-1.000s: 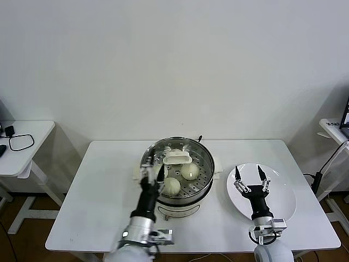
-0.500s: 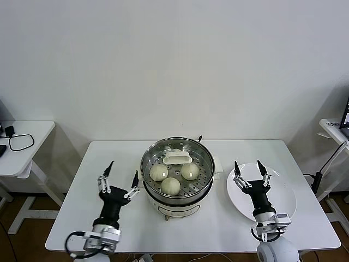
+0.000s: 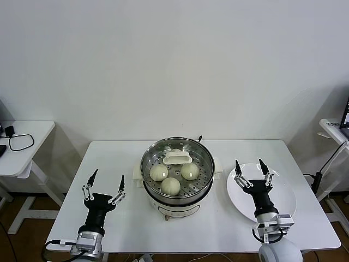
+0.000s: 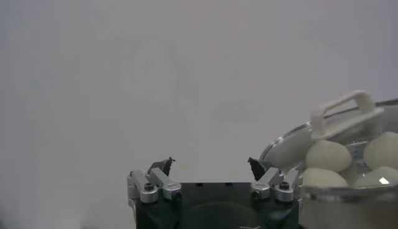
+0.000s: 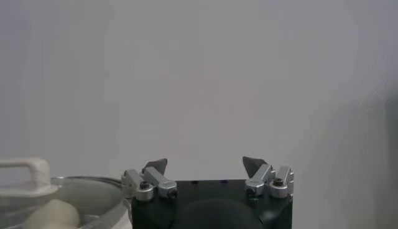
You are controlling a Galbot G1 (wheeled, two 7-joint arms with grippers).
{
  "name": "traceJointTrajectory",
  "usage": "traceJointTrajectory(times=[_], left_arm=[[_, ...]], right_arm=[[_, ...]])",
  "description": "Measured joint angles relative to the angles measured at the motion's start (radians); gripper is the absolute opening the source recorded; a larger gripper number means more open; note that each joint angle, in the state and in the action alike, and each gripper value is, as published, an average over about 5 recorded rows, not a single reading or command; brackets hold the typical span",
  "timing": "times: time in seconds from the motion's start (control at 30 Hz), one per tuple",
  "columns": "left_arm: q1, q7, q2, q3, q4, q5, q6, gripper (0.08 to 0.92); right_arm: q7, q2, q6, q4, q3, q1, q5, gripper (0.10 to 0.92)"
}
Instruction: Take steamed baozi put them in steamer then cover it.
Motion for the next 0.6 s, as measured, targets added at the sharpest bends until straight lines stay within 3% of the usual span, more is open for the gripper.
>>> traceJointTrajectory(times=[0.6], left_arm=[[0.002,0.009,0.003,-0.034,0.025,-0.06,-0.03,0.823]], right_arm=[[0.001,0.012,-0.041,0.035,0.005,-0.01,-0.024,0.823]])
